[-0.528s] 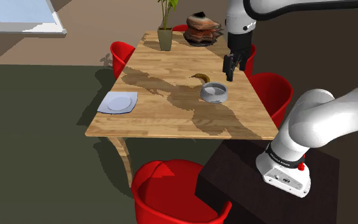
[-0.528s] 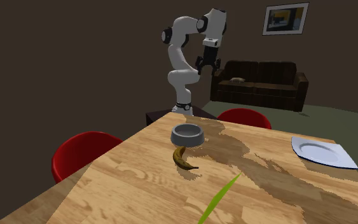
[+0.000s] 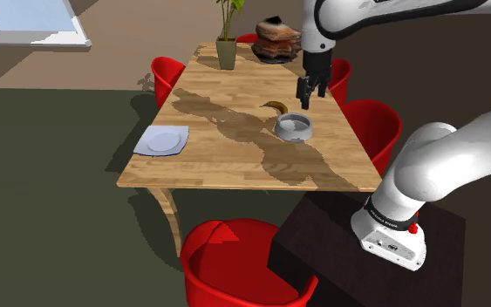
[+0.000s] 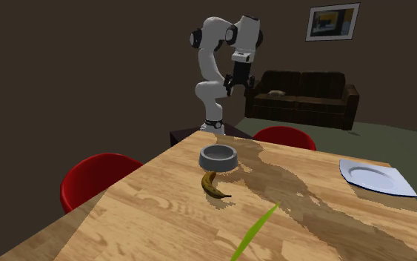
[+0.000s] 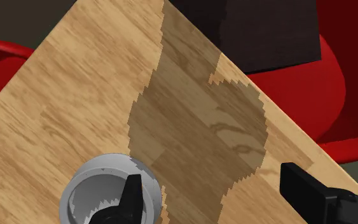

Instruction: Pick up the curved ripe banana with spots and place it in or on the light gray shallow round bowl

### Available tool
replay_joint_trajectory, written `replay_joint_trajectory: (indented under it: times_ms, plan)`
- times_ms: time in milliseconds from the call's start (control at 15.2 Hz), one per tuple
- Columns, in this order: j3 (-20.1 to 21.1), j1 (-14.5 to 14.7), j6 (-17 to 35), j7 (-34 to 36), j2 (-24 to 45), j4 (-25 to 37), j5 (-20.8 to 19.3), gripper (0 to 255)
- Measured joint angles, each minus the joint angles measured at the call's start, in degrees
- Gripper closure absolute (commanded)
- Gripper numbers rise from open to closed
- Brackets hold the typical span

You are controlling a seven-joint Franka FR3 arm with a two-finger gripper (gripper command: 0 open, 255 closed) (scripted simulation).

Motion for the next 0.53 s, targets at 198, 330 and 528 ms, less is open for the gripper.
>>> replay_joint_trajectory:
  times_ms: [198,330,528]
  plan:
    - [-2.6,-1.2,5.0,-2.3,4.9,0.6,-1.2,0]
    - [-4.5,-2.0,8.1,-4.2,8.9,2.1,-1.9,0]
    - [-6.6,-2.8,12.0,-6.4,14.1,4.0,-2.2,0]
